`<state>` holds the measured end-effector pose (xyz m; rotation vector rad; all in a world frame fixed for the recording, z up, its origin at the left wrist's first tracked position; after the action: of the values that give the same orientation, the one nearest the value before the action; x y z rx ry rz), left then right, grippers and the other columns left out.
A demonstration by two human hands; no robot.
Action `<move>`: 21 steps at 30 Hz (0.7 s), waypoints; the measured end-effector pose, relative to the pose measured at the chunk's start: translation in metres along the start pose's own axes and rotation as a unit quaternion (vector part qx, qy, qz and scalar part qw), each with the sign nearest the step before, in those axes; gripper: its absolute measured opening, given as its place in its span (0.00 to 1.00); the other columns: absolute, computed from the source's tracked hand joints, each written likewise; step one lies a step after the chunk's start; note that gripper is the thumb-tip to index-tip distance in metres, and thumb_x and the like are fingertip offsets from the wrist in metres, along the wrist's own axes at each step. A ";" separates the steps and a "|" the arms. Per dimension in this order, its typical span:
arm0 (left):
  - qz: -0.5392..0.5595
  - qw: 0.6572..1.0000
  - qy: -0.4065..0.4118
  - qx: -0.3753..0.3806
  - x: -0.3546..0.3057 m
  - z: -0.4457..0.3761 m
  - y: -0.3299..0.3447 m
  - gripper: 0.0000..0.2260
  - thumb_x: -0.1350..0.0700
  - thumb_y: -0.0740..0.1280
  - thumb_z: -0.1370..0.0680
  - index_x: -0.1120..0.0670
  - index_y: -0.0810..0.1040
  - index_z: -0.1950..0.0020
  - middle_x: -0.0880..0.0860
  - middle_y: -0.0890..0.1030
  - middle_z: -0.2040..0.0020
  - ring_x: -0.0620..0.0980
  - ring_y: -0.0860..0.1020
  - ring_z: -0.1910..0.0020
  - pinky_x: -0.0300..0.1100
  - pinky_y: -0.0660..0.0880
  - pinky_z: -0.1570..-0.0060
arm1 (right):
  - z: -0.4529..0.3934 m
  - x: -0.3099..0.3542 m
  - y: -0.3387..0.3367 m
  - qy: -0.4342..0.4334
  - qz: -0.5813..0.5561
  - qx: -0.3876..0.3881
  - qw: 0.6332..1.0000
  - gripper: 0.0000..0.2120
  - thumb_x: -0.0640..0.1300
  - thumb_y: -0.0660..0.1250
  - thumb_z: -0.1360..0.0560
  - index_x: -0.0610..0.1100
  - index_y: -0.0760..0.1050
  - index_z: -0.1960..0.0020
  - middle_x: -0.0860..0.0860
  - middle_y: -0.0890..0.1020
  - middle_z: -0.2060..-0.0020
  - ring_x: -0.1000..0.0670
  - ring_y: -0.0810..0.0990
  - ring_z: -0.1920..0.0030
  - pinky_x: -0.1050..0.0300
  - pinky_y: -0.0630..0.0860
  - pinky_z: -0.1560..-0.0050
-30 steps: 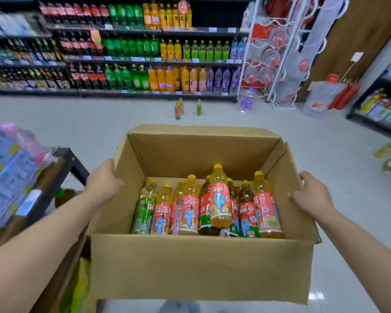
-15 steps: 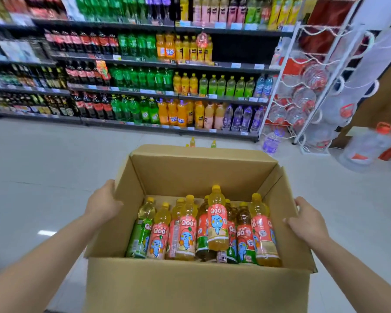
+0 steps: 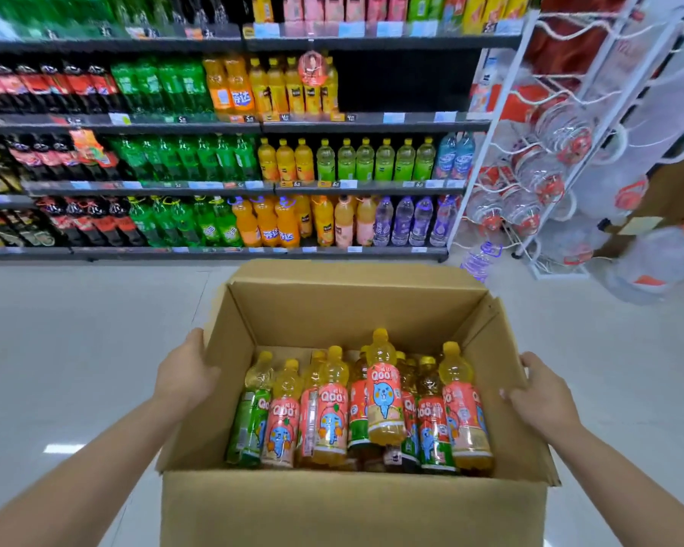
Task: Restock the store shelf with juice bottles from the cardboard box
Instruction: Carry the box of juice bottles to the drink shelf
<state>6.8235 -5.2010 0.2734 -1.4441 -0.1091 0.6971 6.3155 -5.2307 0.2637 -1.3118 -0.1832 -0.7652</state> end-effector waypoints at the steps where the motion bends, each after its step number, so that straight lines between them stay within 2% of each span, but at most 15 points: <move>1: -0.003 1.000 0.005 0.001 -0.018 -0.021 0.004 0.12 0.62 0.69 0.28 0.57 0.64 0.55 0.52 0.72 0.65 0.56 0.71 0.63 0.45 0.64 0.66 | -0.022 0.003 -0.003 0.006 -0.001 -0.002 1.000 0.12 0.37 0.71 0.32 0.43 0.71 0.52 0.45 0.79 0.61 0.41 0.77 0.59 0.51 0.72 0.61; 4: -0.002 1.000 0.013 0.017 -0.072 -0.077 0.024 0.13 0.62 0.69 0.28 0.57 0.64 0.54 0.52 0.71 0.66 0.56 0.71 0.64 0.45 0.64 0.67 | -0.090 0.007 -0.012 0.015 0.001 -0.006 1.000 0.12 0.38 0.71 0.31 0.42 0.71 0.51 0.44 0.80 0.61 0.39 0.79 0.58 0.50 0.74 0.61; 7: -0.001 0.999 0.013 0.030 -0.128 -0.127 0.052 0.13 0.62 0.69 0.28 0.57 0.64 0.54 0.54 0.72 0.65 0.58 0.73 0.63 0.46 0.67 0.66 | -0.163 0.006 -0.026 0.023 -0.003 0.000 1.000 0.12 0.38 0.71 0.30 0.43 0.70 0.51 0.45 0.78 0.62 0.42 0.76 0.61 0.54 0.68 0.67; 10: 0.017 0.998 0.014 0.050 -0.183 -0.174 0.081 0.12 0.62 0.69 0.28 0.57 0.66 0.52 0.57 0.78 0.60 0.60 0.77 0.60 0.49 0.73 0.62 | -0.234 0.004 -0.043 0.031 0.001 -0.009 0.999 0.12 0.39 0.71 0.29 0.43 0.69 0.51 0.46 0.77 0.63 0.43 0.74 0.63 0.54 0.67 0.67; 13: 0.030 0.998 0.014 0.058 -0.233 -0.218 0.111 0.12 0.62 0.69 0.28 0.57 0.66 0.52 0.58 0.79 0.58 0.62 0.78 0.57 0.50 0.74 0.60 | -0.295 0.004 -0.059 0.041 0.020 -0.008 0.999 0.12 0.38 0.71 0.29 0.42 0.68 0.52 0.47 0.76 0.66 0.42 0.73 0.64 0.53 0.65 0.68; 18: 0.039 0.996 0.026 0.081 -0.309 -0.292 0.166 0.12 0.62 0.67 0.27 0.58 0.68 0.47 0.59 0.80 0.54 0.63 0.78 0.53 0.49 0.73 0.58 | -0.391 -0.001 -0.078 0.060 0.049 -0.029 0.997 0.13 0.36 0.70 0.30 0.42 0.69 0.49 0.42 0.79 0.63 0.36 0.80 0.54 0.51 0.69 0.61; 21: 0.053 0.994 0.035 0.094 -0.349 -0.334 0.203 0.14 0.61 0.67 0.26 0.57 0.68 0.43 0.59 0.81 0.51 0.62 0.79 0.52 0.48 0.74 0.57 | -0.444 -0.009 -0.079 0.083 0.055 -0.032 0.995 0.13 0.36 0.70 0.30 0.44 0.69 0.49 0.44 0.77 0.63 0.37 0.79 0.56 0.50 0.71 0.60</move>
<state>6.6269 -5.6701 0.1496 -1.2987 0.0870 0.7231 6.1321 -5.6380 0.1976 -1.3016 0.0463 -0.7876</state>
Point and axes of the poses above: each hand's wrist, its own z-axis away from the middle knuckle, its own y-axis out of the palm, x = y × z, the point moved 7 cm from there along -z, towards the middle knuckle
